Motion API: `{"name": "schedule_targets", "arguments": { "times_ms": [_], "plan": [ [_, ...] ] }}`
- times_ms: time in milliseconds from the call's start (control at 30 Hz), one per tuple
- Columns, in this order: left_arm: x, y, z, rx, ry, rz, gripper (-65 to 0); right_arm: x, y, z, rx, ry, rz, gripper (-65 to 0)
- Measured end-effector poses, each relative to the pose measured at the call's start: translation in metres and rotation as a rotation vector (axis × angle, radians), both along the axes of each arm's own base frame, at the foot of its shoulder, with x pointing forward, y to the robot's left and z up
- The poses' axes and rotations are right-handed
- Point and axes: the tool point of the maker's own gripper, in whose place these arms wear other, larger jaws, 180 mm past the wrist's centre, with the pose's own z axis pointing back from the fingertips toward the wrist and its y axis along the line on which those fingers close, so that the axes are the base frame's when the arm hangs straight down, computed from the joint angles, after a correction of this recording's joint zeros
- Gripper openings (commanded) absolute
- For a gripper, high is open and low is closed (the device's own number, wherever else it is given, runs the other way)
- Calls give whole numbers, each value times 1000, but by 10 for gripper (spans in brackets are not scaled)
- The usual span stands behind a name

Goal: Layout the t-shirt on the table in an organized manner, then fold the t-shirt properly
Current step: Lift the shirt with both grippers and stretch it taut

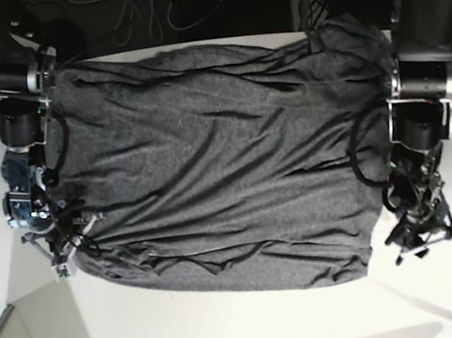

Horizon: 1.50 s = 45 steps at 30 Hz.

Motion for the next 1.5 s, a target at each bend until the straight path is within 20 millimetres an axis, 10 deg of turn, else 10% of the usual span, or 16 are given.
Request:
{"name": "schedule_targets", "arguments": {
  "times_ms": [233,333,433,600,867,1233,1500],
  "plan": [
    [19,-92,57,-103,-167,-264,-386,2,18,61,-93,-165,44,-650],
    [11,-124,39,-157,-130,-307,-444,6,21,108,-136,-272,50,-650],
    [-9,-146,0,-205,-46,-328,-537,-13,20,113,-178,-248,48,-650],
    [-40,-112,-61,-189,124,-247,-646,-49,11,84,-222,-115,37,-650],
    [-30,-88,-78,-152,202,-184,-649,-87,10,59,-183,-57,-8,-650],
    [-13,-61,-52,121,191,-190,-649,-118,0,4,-139,87,-37,-650],
    [5,-17,-9,171,118,-126,-649,-80,-29,-9,-90,47,-60,-650]
  ]
}}
